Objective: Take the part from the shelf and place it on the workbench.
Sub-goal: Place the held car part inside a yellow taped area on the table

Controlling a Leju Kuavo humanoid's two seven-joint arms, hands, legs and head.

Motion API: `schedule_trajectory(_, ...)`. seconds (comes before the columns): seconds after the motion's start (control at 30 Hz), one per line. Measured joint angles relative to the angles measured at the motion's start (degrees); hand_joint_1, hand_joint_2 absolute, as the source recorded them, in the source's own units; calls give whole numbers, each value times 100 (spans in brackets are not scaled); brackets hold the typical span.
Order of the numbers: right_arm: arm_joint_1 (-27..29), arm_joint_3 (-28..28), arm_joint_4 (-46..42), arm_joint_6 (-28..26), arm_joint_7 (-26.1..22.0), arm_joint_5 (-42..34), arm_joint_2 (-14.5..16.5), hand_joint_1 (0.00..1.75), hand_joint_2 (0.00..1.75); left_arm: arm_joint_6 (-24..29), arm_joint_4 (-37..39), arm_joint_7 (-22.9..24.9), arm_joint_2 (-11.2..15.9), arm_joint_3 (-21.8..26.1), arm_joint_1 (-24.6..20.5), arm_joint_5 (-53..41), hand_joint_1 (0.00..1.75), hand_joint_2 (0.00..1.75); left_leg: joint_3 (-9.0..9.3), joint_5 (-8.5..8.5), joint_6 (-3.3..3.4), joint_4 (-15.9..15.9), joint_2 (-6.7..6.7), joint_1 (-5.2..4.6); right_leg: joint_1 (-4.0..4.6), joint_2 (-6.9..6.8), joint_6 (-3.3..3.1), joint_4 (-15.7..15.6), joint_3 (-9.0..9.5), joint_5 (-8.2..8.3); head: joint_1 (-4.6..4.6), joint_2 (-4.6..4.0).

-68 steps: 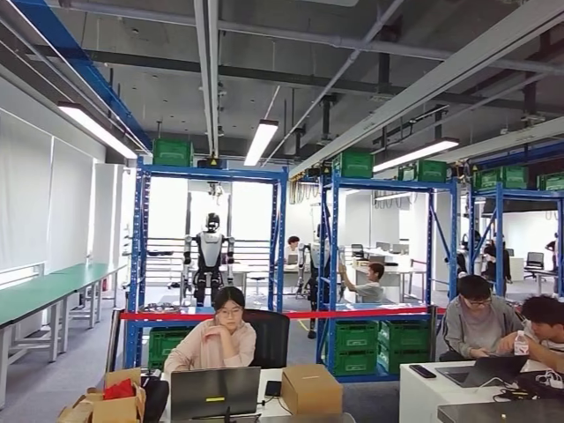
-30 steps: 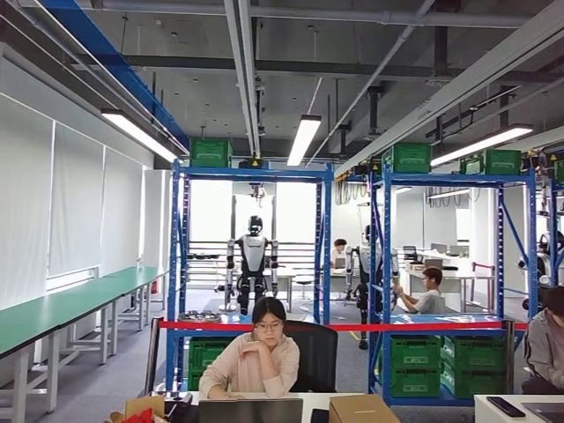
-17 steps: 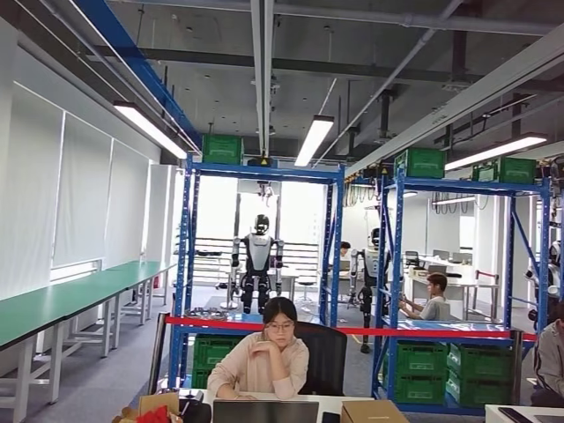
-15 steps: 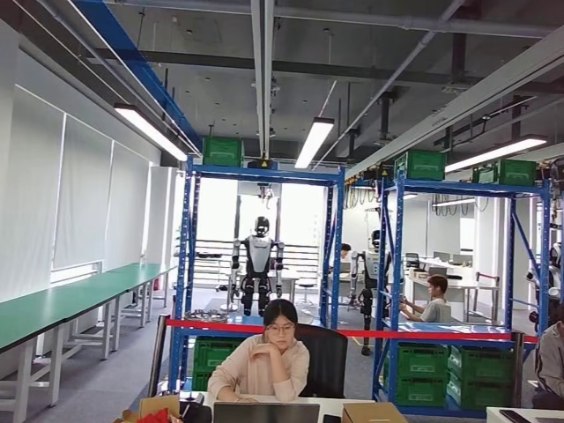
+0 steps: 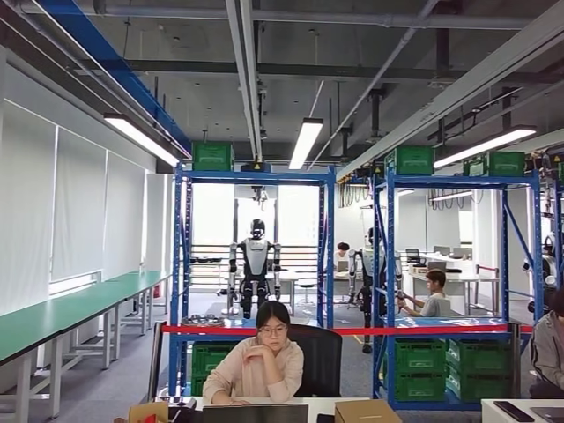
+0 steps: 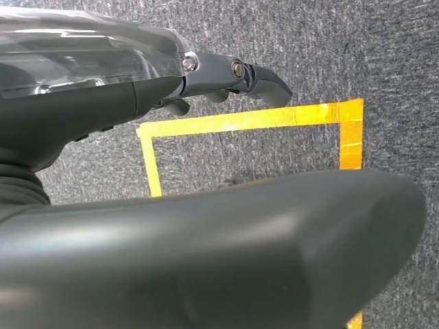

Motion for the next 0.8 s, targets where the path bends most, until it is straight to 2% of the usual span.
schedule_trajectory(0.03, -77, 8, 165, -21, 63, 128, 15, 175, 175, -3, 0, 6, -1, -13, -4, -14, 0, 175, 38, 124, -12, -105, 2, 7, -2, 2, 7, 11, 1, -6, 0, 0)
schedule_trajectory(0.1, -278, 41, 526, -84, 220, 452, 47, 175, 175, -9, 0, 18, -5, -43, -17, -29, 0, 175, 352, 521, -19, -809, 9, 25, -8, 8, 38, 61, -6, -41, 0, 0)
schedule_trajectory(0.13, -399, 63, 744, -130, 283, 621, 61, 175, 175, -12, 1, 20, -13, -57, -27, -32, 0, 175, 506, 657, -8, -1158, 11, 29, 1, 14, 61, 108, -25, -64, 0, 0)
schedule_trajectory(0.17, -515, 85, 978, -182, 332, 798, 82, 175, 175, -16, 1, 22, -23, -69, -37, -34, 0, 175, 602, 727, 13, -1381, 11, 29, 11, 19, 86, 145, -49, -80, 0, 1)
schedule_trajectory(0.2, -615, 107, 1219, -239, 365, 975, 104, 175, 175, -20, 1, 25, -37, -82, -46, -39, 0, 175, 638, 729, 39, -1473, 8, 23, 22, 23, 107, 171, -73, -87, -1, 2)
schedule_trajectory(0.27, -750, 163, 1664, -336, 423, 1320, 150, 175, 175, -26, 1, 29, -66, -105, -48, -49, 0, 175, 633, 732, 96, -1482, -1, 17, 29, 27, 136, 183, -92, -84, -3, 2)
schedule_trajectory(0.33, -837, 223, 2076, -434, 487, 1609, 191, 175, 175, -26, 1, 33, -95, -121, -52, -60, 0, 175, 645, 749, 151, -1502, -4, 39, 17, 29, 184, 319, -143, -197, -4, 0)
schedule_trajectory(0.37, -873, 249, 2271, -484, 523, 1726, 209, 175, 175, -26, 1, 34, -106, -127, -58, -63, 0, 175, 651, 756, 175, -1512, -4, 54, 3, 31, 218, 548, -242, -337, -4, 1)
schedule_trajectory(0.43, -913, 302, 2609, -566, 624, 1934, 239, 175, 175, -26, 1, 36, -114, -130, -64, -67, 0, 175, 655, 754, 200, -1513, -5, 59, -33, 30, 278, 1312, -590, -695, -4, 0)
schedule_trajectory(0.47, -916, 329, 2770, -594, 705, 2054, 256, 175, 175, -26, 1, 37, -118, -131, -62, -67, 0, 175, 659, 751, 205, -1513, -5, 59, -49, 29, 298, 1672, -769, -811, -4, 0)
schedule_trajectory(0.5, -913, 355, 2919, -615, 786, 2166, 274, 175, 175, -26, 1, 36, -122, -131, -59, -67, 0, 175, 664, 747, 208, -1512, -6, 59, -59, 29, 310, 1860, -875, -824, -4, 0)
schedule_trajectory(0.53, -909, 380, 3063, -631, 860, 2260, 290, 175, 175, -26, 1, 36, -128, -132, -57, -68, 0, 175, 673, 742, 208, -1512, -9, 59, -65, 29, 312, 1810, -870, -722, -4, 0)
schedule_trajectory(0.57, -909, 401, 3192, -645, 921, 2339, 303, 175, 175, -26, 1, 34, -135, -134, -57, -68, 0, 175, 687, 734, 205, -1512, -13, 59, -68, 29, 305, 1518, -753, -519, -4, 0)
schedule_trajectory(0.63, -926, 432, 3397, -662, 1033, 2447, 321, 175, 175, -25, 1, 32, -148, -138, -60, -68, 0, 175, 709, 715, 183, -1515, -19, 50, -57, 33, 267, 684, -385, -109, -4, 0)
schedule_trajectory(0.67, -938, 441, 3499, -668, 1103, 2500, 331, 175, 175, -23, 1, 31, -152, -140, -63, -68, 0, 175, 710, 709, 168, -1519, -20, 44, -45, 37, 245, 383, -252, -6, -4, 0)
schedule_trajectory(0.7, -947, 446, 3611, -672, 1174, 2543, 341, 175, 175, -19, 1, 31, -155, -143, -65, -68, 0, 175, 707, 708, 148, -1526, -19, 39, -31, 40, 225, 232, -187, 17, -4, 1)
schedule_trajectory(0.8, -930, 445, 3955, -689, 1308, 2622, 352, 175, 175, -8, 1, 29, -159, -154, -58, -78, 0, 175, 713, 700, 63, -1559, -13, 40, -29, 36, 155, 145, -154, 6, -4, 1)
